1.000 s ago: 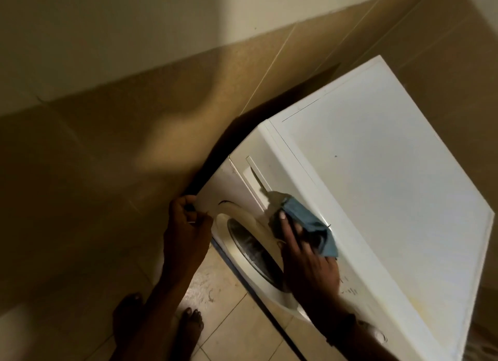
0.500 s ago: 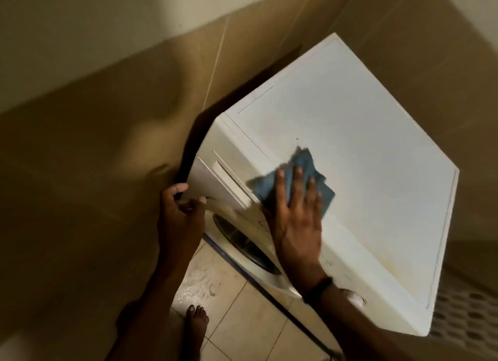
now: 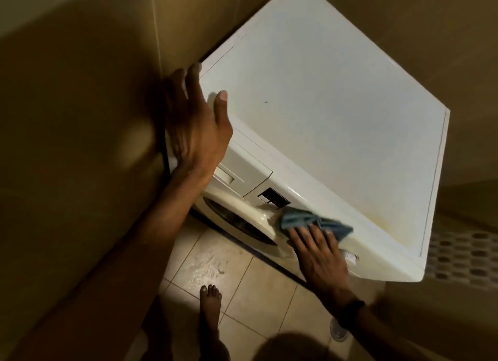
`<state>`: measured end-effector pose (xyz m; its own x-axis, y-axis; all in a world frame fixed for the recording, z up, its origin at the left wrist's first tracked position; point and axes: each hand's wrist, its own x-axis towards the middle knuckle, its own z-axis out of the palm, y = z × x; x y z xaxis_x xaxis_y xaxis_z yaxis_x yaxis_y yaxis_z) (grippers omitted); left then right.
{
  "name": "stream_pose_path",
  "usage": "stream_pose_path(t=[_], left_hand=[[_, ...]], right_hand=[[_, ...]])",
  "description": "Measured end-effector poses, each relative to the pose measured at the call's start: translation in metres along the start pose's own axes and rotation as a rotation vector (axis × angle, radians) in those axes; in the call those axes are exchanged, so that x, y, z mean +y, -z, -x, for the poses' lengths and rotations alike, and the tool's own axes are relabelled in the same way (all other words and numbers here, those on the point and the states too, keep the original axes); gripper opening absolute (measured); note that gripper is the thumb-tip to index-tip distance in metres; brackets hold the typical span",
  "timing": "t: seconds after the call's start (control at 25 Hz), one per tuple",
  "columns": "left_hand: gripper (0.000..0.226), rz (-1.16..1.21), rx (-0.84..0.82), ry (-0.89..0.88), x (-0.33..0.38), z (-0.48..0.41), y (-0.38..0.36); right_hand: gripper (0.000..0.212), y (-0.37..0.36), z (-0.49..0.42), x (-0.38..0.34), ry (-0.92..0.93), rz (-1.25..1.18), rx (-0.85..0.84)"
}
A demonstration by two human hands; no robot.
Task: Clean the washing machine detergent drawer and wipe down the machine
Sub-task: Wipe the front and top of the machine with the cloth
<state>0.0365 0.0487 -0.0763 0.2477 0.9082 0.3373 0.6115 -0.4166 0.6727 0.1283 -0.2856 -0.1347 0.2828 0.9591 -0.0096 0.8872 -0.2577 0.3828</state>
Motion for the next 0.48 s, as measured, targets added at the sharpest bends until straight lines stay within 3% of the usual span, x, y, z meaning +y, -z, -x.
stream_pose_path(t=[0.12, 0.28, 0.4, 0.48], left_hand=[[0.062, -0.121, -0.005, 0.053, -0.007, -0.011, -0.032], [0.067, -0.179, -0.065, 0.082, -0.022, -0.007, -0.032], [0.066, -0.169, -0.088, 0.064, -0.019, -0.007, -0.028], [0.065, -0.153, -0.077, 0.065, -0.012, -0.005, -0.028]], right_hand=[[0.067, -0.011, -0.019, 0.0, 0.029, -0.07, 0.041], [0.08, -0.008, -0.108, -0.055, 0.116, 0.125, 0.298], [0.086, -0.017, -0.071, -0.037, -0.009, -0.027, 0.193], [0.073, -0.013, -0.007, -0.009, -0.144, -0.1, 0.113]])
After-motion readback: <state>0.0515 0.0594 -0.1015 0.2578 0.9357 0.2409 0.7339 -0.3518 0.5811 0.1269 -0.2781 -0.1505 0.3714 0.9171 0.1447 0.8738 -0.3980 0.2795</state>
